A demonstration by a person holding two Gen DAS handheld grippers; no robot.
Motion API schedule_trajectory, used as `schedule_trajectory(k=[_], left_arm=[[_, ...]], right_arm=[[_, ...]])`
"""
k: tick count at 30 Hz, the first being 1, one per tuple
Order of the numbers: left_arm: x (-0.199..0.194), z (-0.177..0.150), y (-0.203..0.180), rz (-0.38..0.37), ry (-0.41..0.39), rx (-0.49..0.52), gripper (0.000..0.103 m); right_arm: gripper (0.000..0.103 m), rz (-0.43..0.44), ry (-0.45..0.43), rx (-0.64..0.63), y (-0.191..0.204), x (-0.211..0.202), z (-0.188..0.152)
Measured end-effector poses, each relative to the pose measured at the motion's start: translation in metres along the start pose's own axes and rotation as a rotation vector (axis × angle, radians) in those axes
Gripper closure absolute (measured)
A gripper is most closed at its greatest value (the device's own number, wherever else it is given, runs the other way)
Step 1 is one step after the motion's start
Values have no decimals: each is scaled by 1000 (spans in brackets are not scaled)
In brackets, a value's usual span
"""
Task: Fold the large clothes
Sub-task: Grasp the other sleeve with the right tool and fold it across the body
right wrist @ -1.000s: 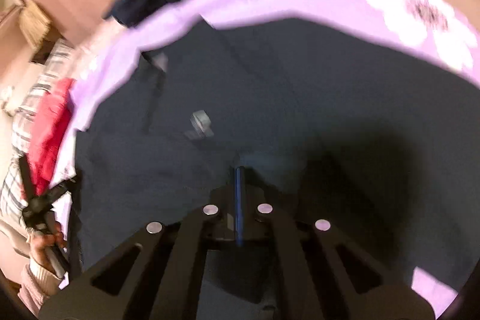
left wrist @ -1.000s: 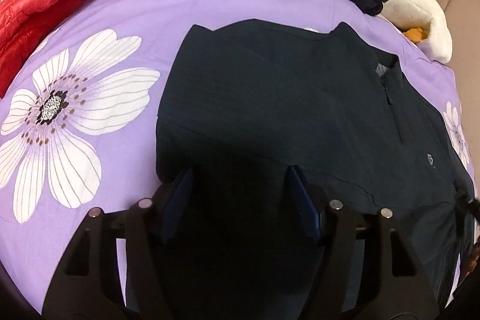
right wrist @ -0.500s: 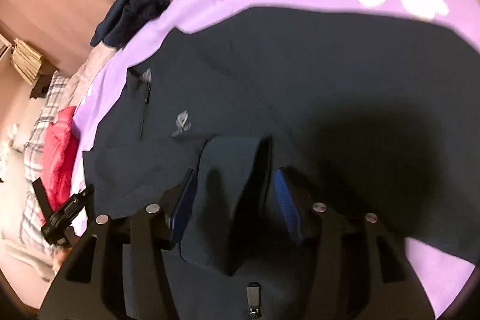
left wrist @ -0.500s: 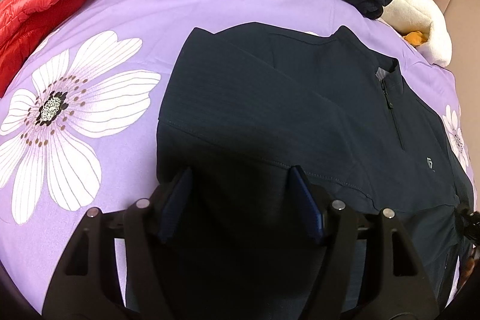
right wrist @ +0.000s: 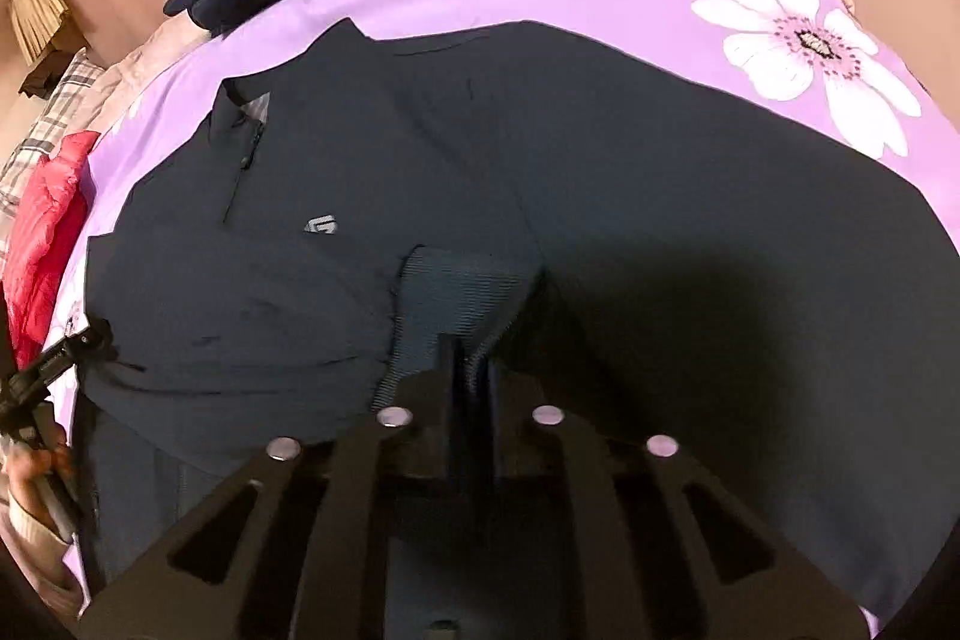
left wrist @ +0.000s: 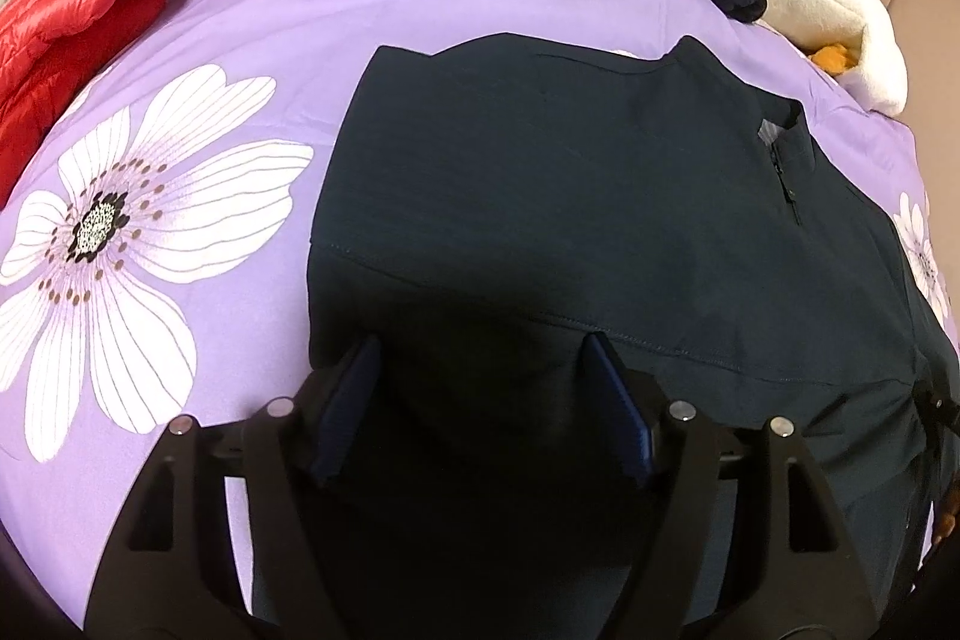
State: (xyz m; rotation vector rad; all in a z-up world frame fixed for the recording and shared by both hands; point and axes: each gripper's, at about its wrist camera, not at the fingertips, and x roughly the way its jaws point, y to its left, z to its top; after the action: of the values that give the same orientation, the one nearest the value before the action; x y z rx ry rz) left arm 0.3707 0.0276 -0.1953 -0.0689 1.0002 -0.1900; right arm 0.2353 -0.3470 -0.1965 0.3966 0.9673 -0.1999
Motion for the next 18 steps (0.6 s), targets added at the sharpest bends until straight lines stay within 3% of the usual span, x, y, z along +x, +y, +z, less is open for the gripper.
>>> schedule_trajectory(k=[1, 4, 7, 10, 12, 14, 17, 18], left_arm=[[-2, 0, 1, 3, 2, 2, 31], [-20, -2, -3, 26, -35, 42, 30], [-33, -9, -20, 21, -74, 125, 28], [-28, -23, -39, 2, -57, 197, 28], [-12, -36, -46, 46, -20, 247, 28], [-7, -41, -47, 55, -34, 258, 27], [-7, -39, -47, 61, -23, 243, 27], [-9, -37, -48, 68, -14, 234, 27]], right_arm=[[77, -28, -21, 8, -2, -7, 1], [76, -87, -99, -42, 7, -31, 4], [76, -32, -169, -174, 35, -51, 0], [76, 51, -111, -288, 67, -34, -12], [76, 7, -59, -308, 71, -16, -23], [75, -26, -12, -301, 66, 5, -32], [73, -62, -56, -349, 68, 5, -39], [67, -59, -52, -346, 69, 3, -39]])
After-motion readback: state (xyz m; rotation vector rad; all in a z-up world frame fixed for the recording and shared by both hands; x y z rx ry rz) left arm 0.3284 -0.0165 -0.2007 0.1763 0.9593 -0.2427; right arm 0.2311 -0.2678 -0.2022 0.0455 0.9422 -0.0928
